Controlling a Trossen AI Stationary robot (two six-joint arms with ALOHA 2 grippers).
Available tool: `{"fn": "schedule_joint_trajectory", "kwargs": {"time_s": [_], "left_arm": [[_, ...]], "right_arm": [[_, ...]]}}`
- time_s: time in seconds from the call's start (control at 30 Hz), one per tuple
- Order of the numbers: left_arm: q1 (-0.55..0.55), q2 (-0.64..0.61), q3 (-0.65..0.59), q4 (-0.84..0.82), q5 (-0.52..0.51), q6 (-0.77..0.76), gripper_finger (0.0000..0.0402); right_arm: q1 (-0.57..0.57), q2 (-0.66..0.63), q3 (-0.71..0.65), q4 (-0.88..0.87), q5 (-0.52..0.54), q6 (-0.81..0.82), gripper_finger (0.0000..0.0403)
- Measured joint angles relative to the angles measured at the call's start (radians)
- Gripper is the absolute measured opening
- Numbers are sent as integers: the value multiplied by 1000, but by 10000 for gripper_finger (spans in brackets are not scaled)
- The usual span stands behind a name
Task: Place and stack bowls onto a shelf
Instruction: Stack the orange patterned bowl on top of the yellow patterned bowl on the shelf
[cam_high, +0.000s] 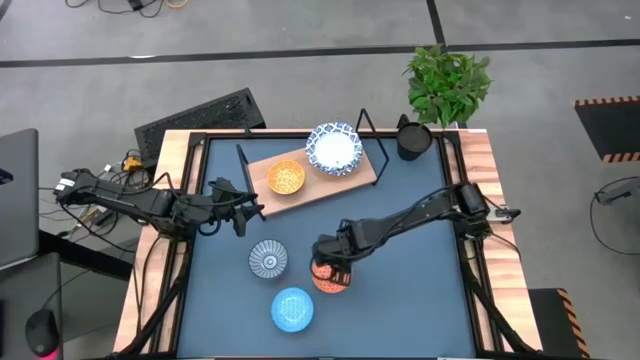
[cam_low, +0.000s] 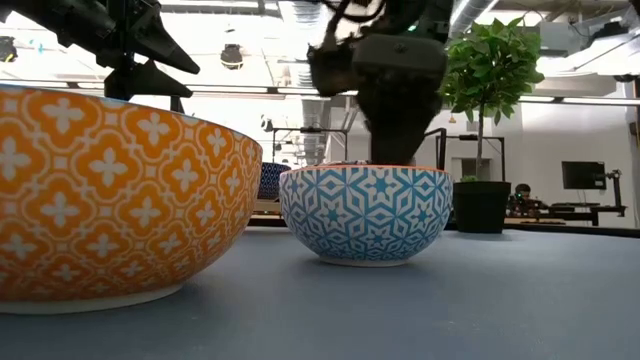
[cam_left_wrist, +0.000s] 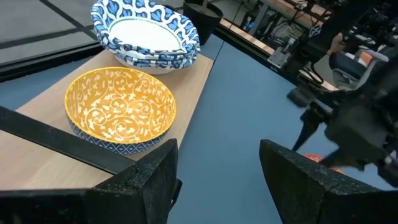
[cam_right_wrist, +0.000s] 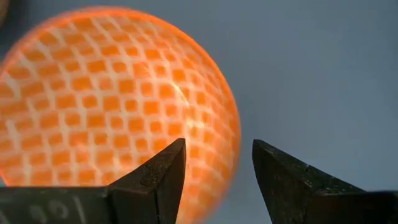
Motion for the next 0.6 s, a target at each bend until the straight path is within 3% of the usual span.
{"fn": "schedule_joint_trajectory", "kwargs": {"time_s": [0.23,0.6], "left_arm": [[0,0,0,0,0,0,213],[0,0,0,0,-2,0,213]], "right_arm": [[-26,15,0,3,-22,-3,201],[-49,114,7,20,-101,16,78]]}}
